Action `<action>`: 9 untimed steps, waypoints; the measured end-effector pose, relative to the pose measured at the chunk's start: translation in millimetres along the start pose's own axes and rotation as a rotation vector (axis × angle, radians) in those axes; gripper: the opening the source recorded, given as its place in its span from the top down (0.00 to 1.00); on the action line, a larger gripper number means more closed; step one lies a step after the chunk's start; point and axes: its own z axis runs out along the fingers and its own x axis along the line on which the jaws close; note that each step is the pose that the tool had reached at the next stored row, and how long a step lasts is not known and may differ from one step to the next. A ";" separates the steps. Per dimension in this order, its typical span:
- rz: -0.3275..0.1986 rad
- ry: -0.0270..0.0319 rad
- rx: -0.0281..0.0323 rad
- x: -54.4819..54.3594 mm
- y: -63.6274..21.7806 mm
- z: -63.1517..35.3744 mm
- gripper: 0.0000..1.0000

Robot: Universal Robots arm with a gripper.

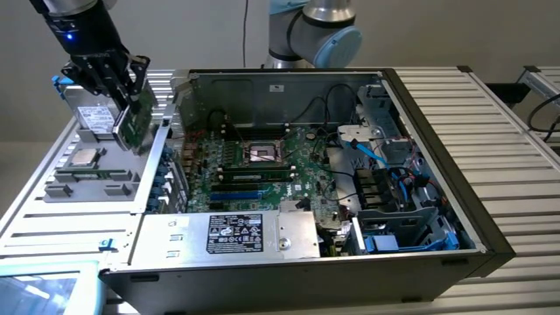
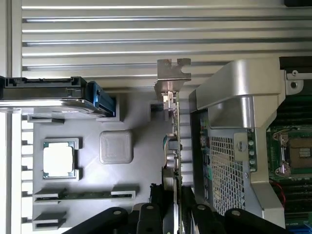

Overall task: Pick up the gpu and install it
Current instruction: 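Pick up the gpu and move the gpu toward the slot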

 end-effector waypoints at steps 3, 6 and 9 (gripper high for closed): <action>0.000 -0.0006 0.0007 -0.6 0.6 -9.4 0.72; 0.000 -0.0010 0.0016 -1.3 1.3 -19.0 0.72; 0.000 -0.0014 0.0021 -1.7 1.8 -25.7 0.72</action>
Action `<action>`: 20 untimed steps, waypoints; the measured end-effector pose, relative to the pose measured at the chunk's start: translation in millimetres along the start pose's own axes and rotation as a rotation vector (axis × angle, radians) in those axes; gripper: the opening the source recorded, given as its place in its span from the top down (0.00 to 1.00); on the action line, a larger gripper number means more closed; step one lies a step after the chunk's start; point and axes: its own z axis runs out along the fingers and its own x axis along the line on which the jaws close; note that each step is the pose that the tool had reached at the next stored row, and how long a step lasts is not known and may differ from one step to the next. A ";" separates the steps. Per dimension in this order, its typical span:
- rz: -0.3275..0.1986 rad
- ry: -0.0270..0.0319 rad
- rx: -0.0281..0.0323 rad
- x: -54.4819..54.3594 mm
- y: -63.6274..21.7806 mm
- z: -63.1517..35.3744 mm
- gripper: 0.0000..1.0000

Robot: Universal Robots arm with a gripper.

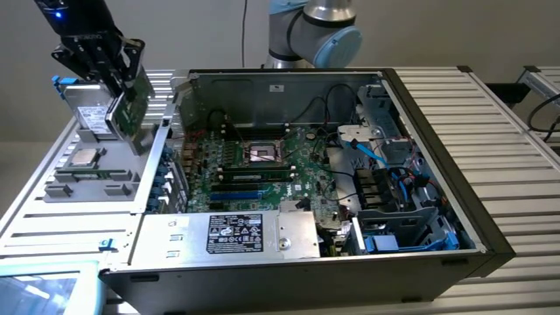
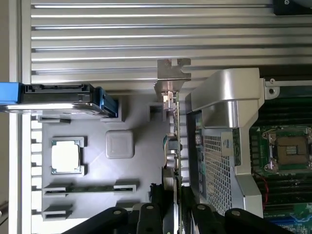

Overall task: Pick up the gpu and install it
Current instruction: 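Pick up the gpu and move the gpu toward the slot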

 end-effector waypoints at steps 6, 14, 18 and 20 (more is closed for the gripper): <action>0.000 -0.0008 0.0023 -1.6 1.7 -24.2 0.72; -0.001 -0.0024 0.0099 -3.9 4.8 -58.3 0.72; -0.002 -0.0032 0.0137 -4.9 6.1 -73.7 0.72; -0.002 -0.0036 0.0153 -5.2 6.5 -78.8 0.72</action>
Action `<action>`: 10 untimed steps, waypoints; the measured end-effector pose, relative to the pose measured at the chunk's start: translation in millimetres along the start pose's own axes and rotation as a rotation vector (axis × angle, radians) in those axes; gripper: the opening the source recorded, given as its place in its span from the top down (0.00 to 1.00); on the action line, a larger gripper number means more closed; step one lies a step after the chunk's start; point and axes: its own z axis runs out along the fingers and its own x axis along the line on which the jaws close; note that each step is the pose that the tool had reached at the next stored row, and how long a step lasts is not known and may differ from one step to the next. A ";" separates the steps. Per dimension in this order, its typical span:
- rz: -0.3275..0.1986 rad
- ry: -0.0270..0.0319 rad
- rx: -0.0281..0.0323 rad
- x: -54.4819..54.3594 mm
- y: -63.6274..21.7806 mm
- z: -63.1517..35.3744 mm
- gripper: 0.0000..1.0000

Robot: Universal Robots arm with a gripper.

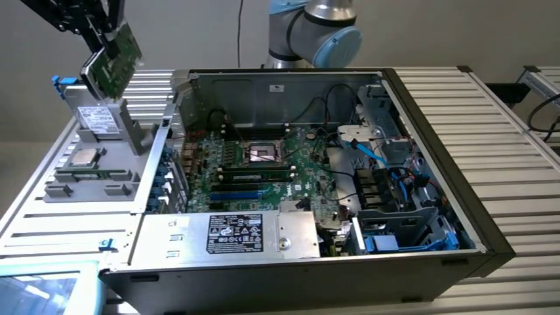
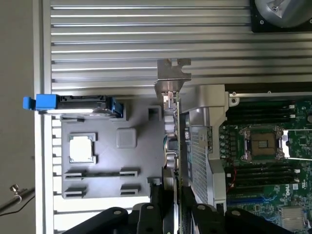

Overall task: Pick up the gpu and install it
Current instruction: 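Pick up the gpu and move the gpu toward the slot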

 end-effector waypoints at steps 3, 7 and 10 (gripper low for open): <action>0.000 -0.0005 0.0017 -0.3 0.4 -4.9 0.72; -0.001 -0.0005 0.0019 -0.3 0.4 -4.9 0.72; -0.046 0.0018 -0.0012 -0.3 0.5 -5.0 0.72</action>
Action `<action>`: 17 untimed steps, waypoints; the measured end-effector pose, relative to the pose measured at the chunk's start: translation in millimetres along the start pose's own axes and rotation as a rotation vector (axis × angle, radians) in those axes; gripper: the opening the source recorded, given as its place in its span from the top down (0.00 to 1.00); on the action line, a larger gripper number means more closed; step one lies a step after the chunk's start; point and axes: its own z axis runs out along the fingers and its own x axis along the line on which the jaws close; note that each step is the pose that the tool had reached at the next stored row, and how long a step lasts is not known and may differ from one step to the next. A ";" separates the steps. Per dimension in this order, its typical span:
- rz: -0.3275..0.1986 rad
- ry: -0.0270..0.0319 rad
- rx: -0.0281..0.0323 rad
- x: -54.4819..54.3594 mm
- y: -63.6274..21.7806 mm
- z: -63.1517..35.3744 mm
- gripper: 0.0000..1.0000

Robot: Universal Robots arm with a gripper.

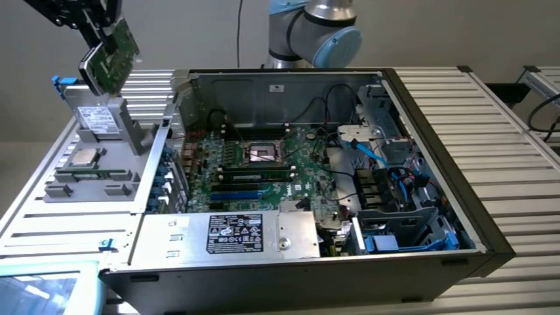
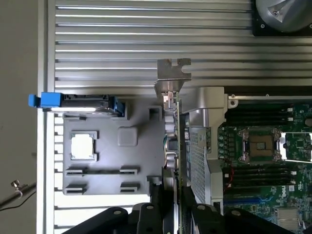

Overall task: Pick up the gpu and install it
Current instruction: 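Pick up the gpu and move the gpu toward the slot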

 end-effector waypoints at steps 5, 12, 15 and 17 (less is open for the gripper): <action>-0.091 0.0040 -0.0067 0.0 0.0 0.0 0.72; -0.217 0.0105 -0.0163 0.0 -0.1 0.0 0.72; -0.271 0.0135 -0.0210 0.0 -0.1 0.1 0.72; -0.305 0.0160 -0.0246 0.0 -0.1 0.1 0.72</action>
